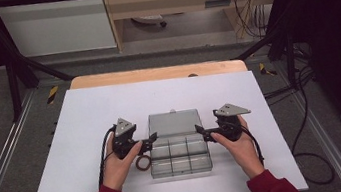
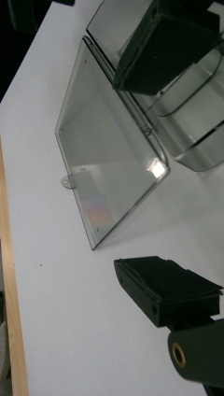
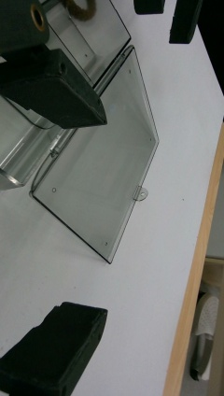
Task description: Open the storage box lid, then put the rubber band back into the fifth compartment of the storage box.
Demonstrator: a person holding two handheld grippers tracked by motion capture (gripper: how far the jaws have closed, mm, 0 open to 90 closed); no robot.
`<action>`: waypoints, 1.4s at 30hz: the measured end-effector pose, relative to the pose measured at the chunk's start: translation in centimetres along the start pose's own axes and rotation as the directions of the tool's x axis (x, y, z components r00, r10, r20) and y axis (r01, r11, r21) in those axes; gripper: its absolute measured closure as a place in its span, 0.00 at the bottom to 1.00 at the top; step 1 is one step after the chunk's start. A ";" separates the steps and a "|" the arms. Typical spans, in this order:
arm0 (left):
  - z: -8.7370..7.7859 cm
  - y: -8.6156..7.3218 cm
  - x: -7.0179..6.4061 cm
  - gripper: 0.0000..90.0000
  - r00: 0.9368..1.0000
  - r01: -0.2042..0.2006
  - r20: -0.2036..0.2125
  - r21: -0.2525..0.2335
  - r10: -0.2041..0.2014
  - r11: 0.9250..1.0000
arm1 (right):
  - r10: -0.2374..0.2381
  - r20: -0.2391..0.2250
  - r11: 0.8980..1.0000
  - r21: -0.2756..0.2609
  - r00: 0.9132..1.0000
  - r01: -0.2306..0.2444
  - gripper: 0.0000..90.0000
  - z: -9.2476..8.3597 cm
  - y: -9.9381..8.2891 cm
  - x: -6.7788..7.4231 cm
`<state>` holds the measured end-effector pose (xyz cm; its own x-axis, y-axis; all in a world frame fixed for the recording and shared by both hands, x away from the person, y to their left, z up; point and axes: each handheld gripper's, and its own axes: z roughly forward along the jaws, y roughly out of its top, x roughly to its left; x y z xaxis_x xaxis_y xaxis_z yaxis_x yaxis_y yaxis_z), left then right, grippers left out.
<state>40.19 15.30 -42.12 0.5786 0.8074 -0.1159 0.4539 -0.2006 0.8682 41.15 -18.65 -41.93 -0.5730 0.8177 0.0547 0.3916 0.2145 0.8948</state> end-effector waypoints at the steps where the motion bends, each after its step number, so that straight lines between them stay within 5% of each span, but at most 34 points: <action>1: -0.3 -0.2 0.0 0.13 1.000 -0.004 -0.009 -0.002 0.004 1.000 | -0.010 0.001 1.000 -0.002 1.000 0.010 0.07 -0.2 0.0 0.0; 12: -2.8 -1.5 -0.4 0.12 0.999 -0.032 -0.035 0.026 0.033 0.999 | -0.055 -0.004 0.998 -0.004 0.998 0.055 0.08 -2.5 -1.2 0.4; 20: -4.2 -2.3 -0.8 0.12 0.998 -0.043 -0.043 0.048 0.045 0.998 | -0.090 0.055 0.995 -0.034 0.994 0.092 0.07 -4.5 -2.7 0.3; 26: -4.6 -2.9 -0.9 0.12 0.998 -0.040 -0.036 0.073 0.043 0.997 | -0.047 0.065 0.999 -0.025 0.997 0.048 0.07 -5.8 -3.4 0.1; 42: -5.0 -3.7 -0.4 0.20 0.998 -0.023 -0.063 0.081 0.028 0.996 | -0.036 0.079 0.999 0.002 0.996 0.036 0.05 -8.1 -4.9 -0.3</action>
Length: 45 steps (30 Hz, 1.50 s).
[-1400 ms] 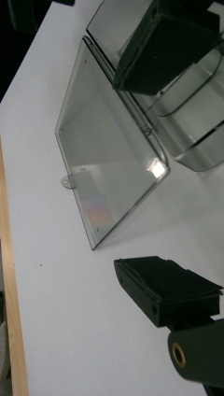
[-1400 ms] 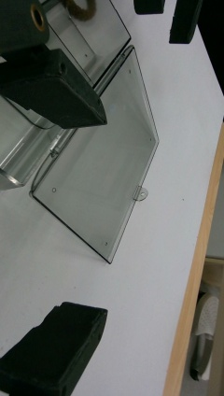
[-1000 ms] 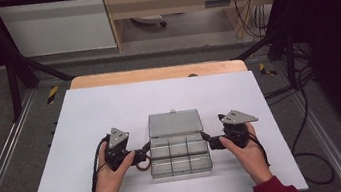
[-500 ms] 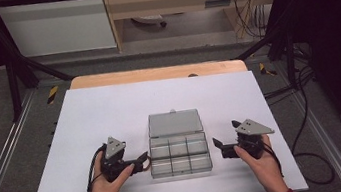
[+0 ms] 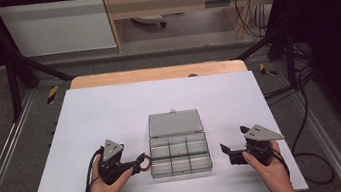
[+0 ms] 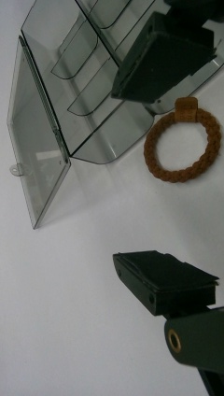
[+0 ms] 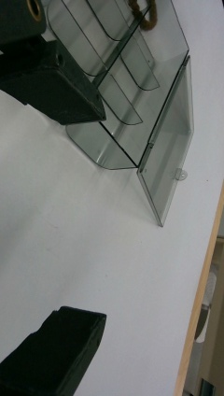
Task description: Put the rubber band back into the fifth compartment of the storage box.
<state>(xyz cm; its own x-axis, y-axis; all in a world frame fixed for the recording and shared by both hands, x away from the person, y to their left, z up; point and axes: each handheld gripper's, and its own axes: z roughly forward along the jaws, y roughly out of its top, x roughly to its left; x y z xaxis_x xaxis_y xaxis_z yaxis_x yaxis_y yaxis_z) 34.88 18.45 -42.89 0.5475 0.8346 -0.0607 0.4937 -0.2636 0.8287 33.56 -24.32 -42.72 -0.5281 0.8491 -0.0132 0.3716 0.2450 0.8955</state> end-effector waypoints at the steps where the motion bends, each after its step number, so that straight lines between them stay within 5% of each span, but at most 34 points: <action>1: 0.1 -0.1 0.1 0.21 1.000 0.002 0.001 0.002 -0.002 1.000 | 0.002 0.001 1.000 0.002 1.000 -0.002 0.05 -0.1 -0.1 0.0; 9: 1.0 -0.8 -0.1 0.34 1.000 -0.014 0.017 0.058 0.013 0.998 | 0.012 0.004 1.000 0.019 1.000 -0.012 0.04 -0.9 -0.8 -0.3; 16: 2.1 -1.5 -0.6 0.55 0.998 -0.063 0.019 0.135 0.061 0.989 | 0.003 0.006 0.999 0.036 1.000 -0.004 0.04 -0.8 -1.0 -0.4; 28: 2.1 -1.8 -1.5 0.93 0.989 -0.149 0.037 0.152 0.145 0.977 | -0.023 0.011 0.998 0.063 1.000 0.022 0.04 -0.3 -1.1 -0.1; 32: 1.7 -1.6 -0.8 0.94 0.992 -0.126 0.036 0.134 0.122 0.983 | -0.019 0.012 0.998 0.061 1.000 0.018 0.04 -0.3 -1.1 -0.1; 37: 0.6 -1.1 0.3 0.94 0.998 -0.061 0.037 0.047 0.059 0.997 | -0.023 0.006 0.998 0.066 1.000 0.023 0.04 -0.2 -1.1 -0.1; 45: -0.6 -0.6 1.3 0.95 0.999 -0.014 0.037 -0.031 0.015 0.999 | -0.037 -0.005 0.997 0.071 0.999 0.037 0.04 0.0 -1.1 0.2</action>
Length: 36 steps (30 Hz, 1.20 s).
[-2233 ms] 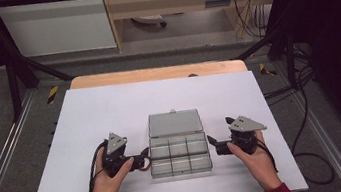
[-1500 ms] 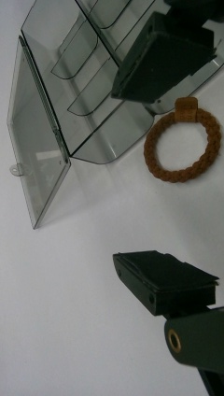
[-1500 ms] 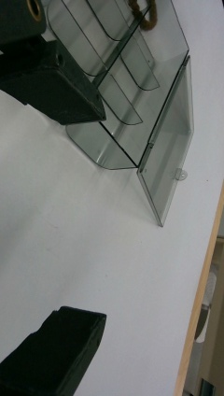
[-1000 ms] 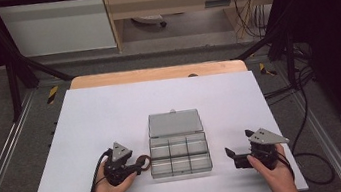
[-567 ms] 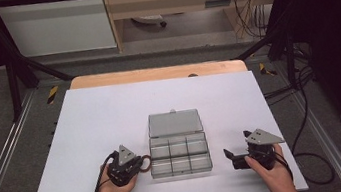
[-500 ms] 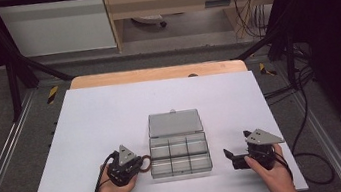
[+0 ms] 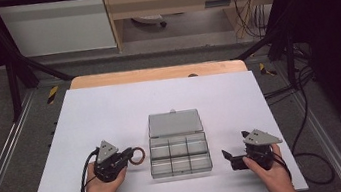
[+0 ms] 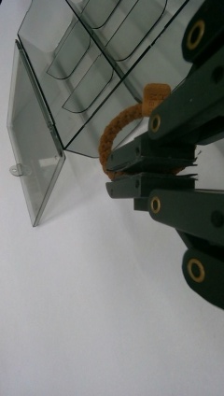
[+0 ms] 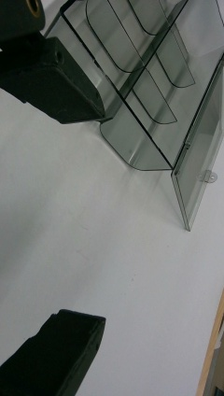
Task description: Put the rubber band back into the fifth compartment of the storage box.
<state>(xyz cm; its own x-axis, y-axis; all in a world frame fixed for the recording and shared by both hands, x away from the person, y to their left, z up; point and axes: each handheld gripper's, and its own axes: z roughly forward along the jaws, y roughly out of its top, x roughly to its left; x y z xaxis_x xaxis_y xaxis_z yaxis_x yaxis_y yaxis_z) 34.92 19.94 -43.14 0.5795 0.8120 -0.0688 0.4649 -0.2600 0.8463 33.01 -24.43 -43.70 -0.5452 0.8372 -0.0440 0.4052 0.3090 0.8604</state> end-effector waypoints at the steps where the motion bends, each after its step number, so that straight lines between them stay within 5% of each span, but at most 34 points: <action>1: -0.1 0.1 0.0 0.95 1.000 0.003 0.003 -0.006 -0.003 1.000 | 0.001 -0.002 1.000 0.002 1.000 -0.001 0.03 0.0 0.0 0.0; 5: -0.5 0.5 0.2 0.95 1.000 0.013 0.009 -0.032 -0.013 0.999 | -0.003 -0.004 1.000 0.003 1.000 0.003 0.03 0.1 0.0 0.0; 8: -0.6 1.0 0.2 0.95 0.997 0.059 0.058 -0.060 -0.056 0.996 | -0.002 -0.006 1.000 0.006 1.000 0.002 0.03 0.2 0.0 0.1; 15: -0.8 2.2 0.5 0.95 0.998 0.042 0.048 -0.078 -0.039 0.996 | 0.004 -0.006 1.000 0.009 1.000 -0.004 0.03 0.4 0.0 0.0; 17: -0.6 2.8 0.7 0.95 1.000 0.011 0.026 -0.072 -0.009 0.997 | 0.007 -0.002 1.000 0.005 1.000 -0.007 0.03 0.4 0.0 0.0; 29: 0.9 6.5 1.7 0.95 0.999 0.006 0.045 -0.084 -0.002 0.996 | 0.015 -0.005 1.000 -0.002 1.000 -0.015 0.03 0.4 0.1 -0.1; 36: 1.7 6.4 0.9 0.95 0.998 0.003 0.069 -0.068 0.002 0.998 | 0.012 -0.009 1.000 -0.004 1.000 -0.012 0.03 0.3 0.1 -0.1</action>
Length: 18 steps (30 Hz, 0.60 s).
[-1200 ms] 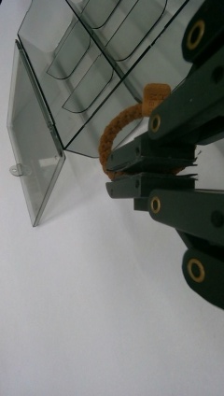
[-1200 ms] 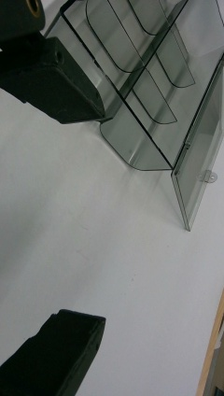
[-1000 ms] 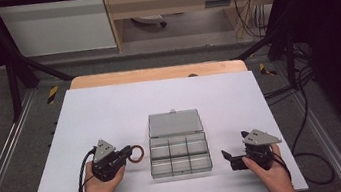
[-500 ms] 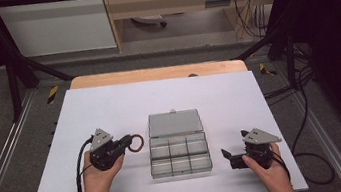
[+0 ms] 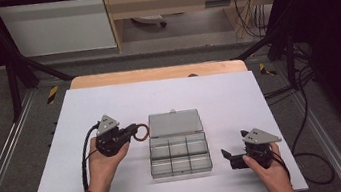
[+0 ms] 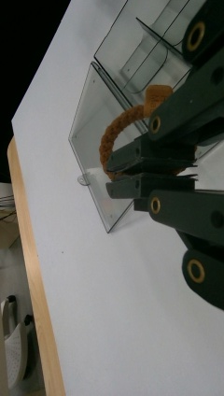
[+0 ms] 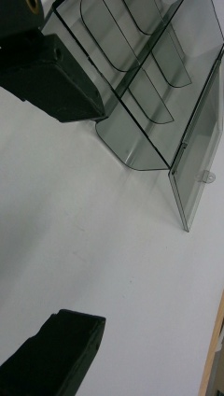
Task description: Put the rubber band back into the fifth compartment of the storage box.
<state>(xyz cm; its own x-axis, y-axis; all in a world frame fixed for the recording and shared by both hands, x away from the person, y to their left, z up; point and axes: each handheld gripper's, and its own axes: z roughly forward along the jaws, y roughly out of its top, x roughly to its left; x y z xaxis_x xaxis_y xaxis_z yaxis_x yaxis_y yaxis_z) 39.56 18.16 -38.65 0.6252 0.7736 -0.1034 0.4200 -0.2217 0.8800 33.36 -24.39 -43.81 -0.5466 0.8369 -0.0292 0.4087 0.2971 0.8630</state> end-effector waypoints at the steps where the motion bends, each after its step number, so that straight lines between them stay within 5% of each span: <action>1: 0.0 0.0 -0.1 0.95 1.000 -0.002 0.003 0.001 0.002 1.000 | -0.002 -0.001 1.000 -0.001 1.000 0.002 0.03 0.0 0.0 0.0; 18: 1.4 0.0 -3.1 0.95 0.996 -0.048 0.082 0.024 0.046 0.999 | -0.011 0.003 1.000 0.004 1.000 0.011 0.03 0.1 0.0 0.1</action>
<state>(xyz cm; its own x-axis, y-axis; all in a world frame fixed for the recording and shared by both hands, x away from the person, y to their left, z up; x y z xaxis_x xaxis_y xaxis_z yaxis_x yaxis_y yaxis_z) 38.51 14.95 -38.97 0.6956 0.7113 -0.1008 0.4054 -0.2729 0.8724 33.33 -24.25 -43.86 -0.5490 0.8348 -0.0403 0.4058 0.3084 0.8604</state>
